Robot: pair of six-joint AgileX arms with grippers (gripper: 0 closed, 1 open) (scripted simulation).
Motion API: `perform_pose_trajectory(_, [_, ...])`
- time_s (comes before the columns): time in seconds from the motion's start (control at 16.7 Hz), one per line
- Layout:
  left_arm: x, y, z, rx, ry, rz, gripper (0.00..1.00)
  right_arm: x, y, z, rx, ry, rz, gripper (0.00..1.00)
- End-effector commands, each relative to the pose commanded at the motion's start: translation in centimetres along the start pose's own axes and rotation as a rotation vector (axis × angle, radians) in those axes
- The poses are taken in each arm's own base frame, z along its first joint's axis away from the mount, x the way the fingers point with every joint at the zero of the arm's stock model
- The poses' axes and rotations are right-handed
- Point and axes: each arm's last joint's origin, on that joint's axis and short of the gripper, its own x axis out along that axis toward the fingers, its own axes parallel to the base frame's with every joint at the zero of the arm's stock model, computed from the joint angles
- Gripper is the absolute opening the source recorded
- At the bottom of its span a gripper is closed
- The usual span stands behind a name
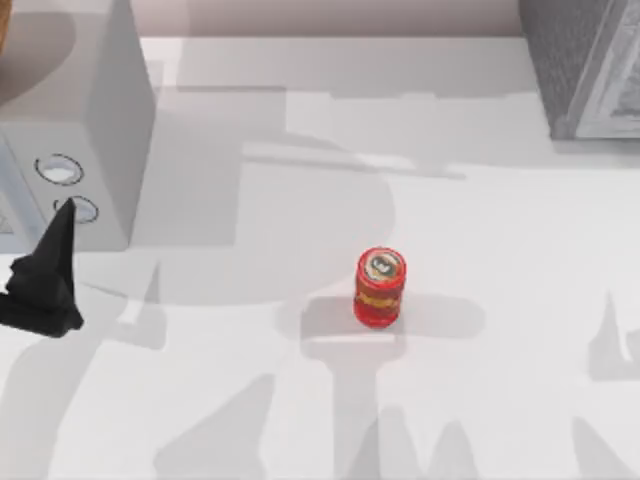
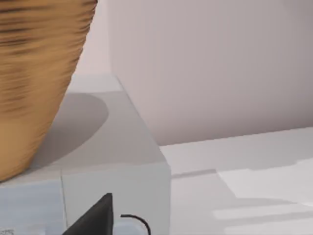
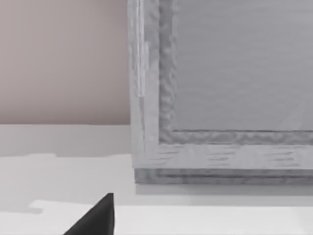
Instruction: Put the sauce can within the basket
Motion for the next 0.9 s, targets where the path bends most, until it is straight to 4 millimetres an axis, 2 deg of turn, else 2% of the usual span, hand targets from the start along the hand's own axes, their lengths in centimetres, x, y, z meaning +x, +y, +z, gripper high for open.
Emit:
perform_pose_trajectory(0.24, [4.6, -0.4, 1.1, -0.001, 0.003, -0.220, 1.00, 0.0, 0.0, 0.0, 0.000, 0.000, 0.000, 1.00])
perform_pose_trajectory(0.42, [8.8, -1.0, 0.6, 0.002, 0.001, -0.395, 1.00, 0.0, 0.0, 0.0, 0.000, 0.000, 0.000, 1.00])
perform_pose_trajectory(0.66, [14.1, -2.3, -2.4, 0.007, -0.005, -0.619, 1.00, 0.0, 0.0, 0.0, 0.000, 0.000, 0.000, 1.00])
perform_pose_trajectory(0.9, [17.9, -3.8, -7.5, 0.009, -0.004, -0.819, 1.00, 0.0, 0.0, 0.0, 0.000, 0.000, 0.000, 1.00])
